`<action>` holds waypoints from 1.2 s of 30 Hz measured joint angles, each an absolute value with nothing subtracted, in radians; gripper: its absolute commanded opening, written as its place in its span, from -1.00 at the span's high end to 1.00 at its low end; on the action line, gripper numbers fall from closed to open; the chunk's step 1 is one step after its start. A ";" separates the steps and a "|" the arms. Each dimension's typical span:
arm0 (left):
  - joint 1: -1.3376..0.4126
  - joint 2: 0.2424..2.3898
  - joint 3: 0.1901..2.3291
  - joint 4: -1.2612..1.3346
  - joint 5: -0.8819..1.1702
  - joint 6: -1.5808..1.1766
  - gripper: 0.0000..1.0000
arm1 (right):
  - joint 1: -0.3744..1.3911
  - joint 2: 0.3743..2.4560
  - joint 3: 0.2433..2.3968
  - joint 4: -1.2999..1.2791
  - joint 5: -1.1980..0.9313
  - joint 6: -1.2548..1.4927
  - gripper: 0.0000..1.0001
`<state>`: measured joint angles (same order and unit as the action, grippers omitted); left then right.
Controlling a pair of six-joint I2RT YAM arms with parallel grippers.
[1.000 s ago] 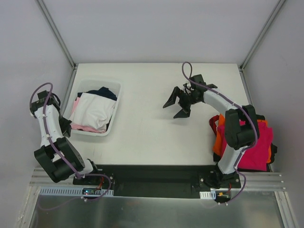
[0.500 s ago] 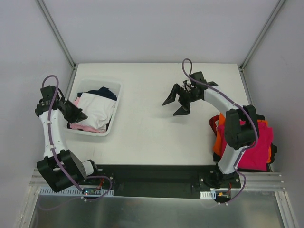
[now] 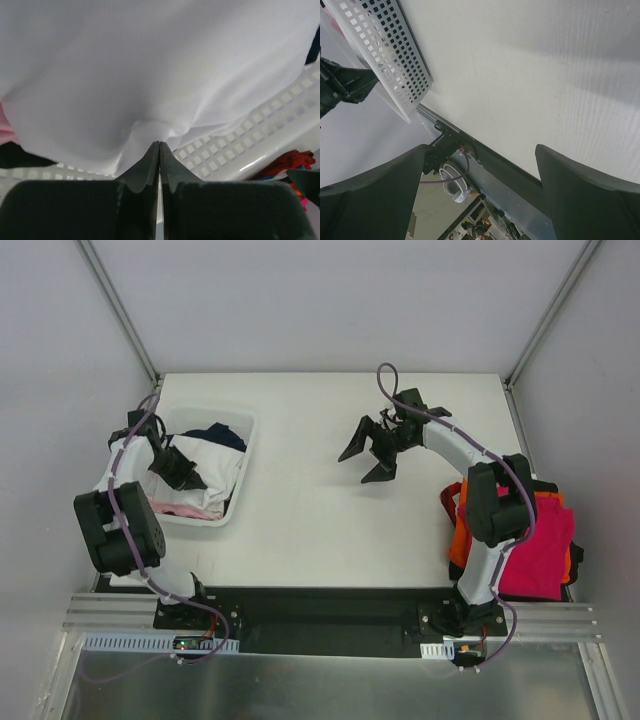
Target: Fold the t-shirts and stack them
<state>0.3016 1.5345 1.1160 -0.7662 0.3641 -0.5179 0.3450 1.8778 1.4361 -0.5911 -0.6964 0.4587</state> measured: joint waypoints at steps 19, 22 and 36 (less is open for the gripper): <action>0.276 2.195 1.865 -0.819 0.315 -0.562 1.00 | 0.345 1.888 1.472 -0.717 -0.685 0.410 -0.96; 0.274 2.280 2.021 -0.865 0.277 -0.556 1.00 | 0.345 1.889 1.472 -0.721 -0.685 0.410 -0.95; 0.405 2.362 2.178 -0.939 0.161 -0.555 1.00 | 0.345 1.820 1.357 -0.721 -0.659 0.410 -0.95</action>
<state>0.4046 2.3619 2.1784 -0.9394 0.1608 -0.5552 0.3450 1.8198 1.3567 -0.7208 -0.6594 0.4103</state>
